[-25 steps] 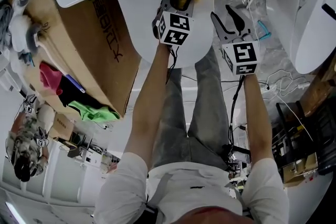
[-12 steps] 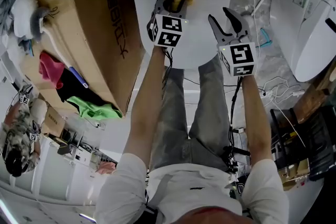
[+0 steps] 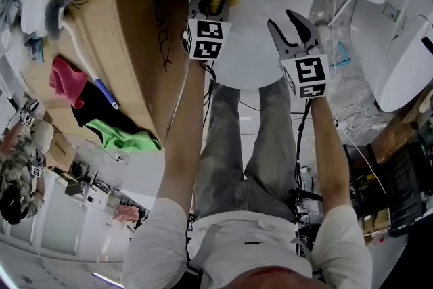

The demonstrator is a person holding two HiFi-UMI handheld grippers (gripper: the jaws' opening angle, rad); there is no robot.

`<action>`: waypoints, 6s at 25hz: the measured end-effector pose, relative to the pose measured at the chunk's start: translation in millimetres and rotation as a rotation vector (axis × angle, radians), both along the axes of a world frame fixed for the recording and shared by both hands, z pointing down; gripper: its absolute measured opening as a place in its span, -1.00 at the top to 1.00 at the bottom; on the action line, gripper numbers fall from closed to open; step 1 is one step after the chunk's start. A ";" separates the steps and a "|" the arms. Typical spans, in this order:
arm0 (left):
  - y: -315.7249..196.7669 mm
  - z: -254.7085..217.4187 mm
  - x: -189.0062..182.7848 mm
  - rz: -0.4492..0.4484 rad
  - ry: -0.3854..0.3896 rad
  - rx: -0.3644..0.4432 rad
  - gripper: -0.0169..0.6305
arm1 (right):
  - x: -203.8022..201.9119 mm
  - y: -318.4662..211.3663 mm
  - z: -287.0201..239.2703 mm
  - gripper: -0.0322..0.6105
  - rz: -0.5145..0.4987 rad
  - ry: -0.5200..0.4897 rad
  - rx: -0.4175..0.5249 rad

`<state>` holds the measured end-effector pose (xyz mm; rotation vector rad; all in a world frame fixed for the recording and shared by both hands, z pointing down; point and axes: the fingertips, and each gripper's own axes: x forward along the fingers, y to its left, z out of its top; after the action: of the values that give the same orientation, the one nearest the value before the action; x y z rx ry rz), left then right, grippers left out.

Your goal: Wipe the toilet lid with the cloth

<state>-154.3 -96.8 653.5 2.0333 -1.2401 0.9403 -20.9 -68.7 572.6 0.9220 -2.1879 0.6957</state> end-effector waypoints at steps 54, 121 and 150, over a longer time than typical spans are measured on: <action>101.9 8.7 -22.1 -0.007 -0.087 -0.055 0.57 | 17.1 75.3 -9.1 0.28 0.152 0.033 0.012; 158.3 20.5 308.0 0.289 0.041 -0.196 0.57 | 220.1 90.4 24.0 0.29 0.208 -0.026 -0.100; 177.8 19.9 190.0 0.275 0.111 -0.168 0.57 | 104.9 146.0 34.5 0.29 0.165 0.048 -0.137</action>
<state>35.7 81.0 673.4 2.1221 -0.8085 1.0038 84.0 77.3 607.1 1.0445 -2.0115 0.8807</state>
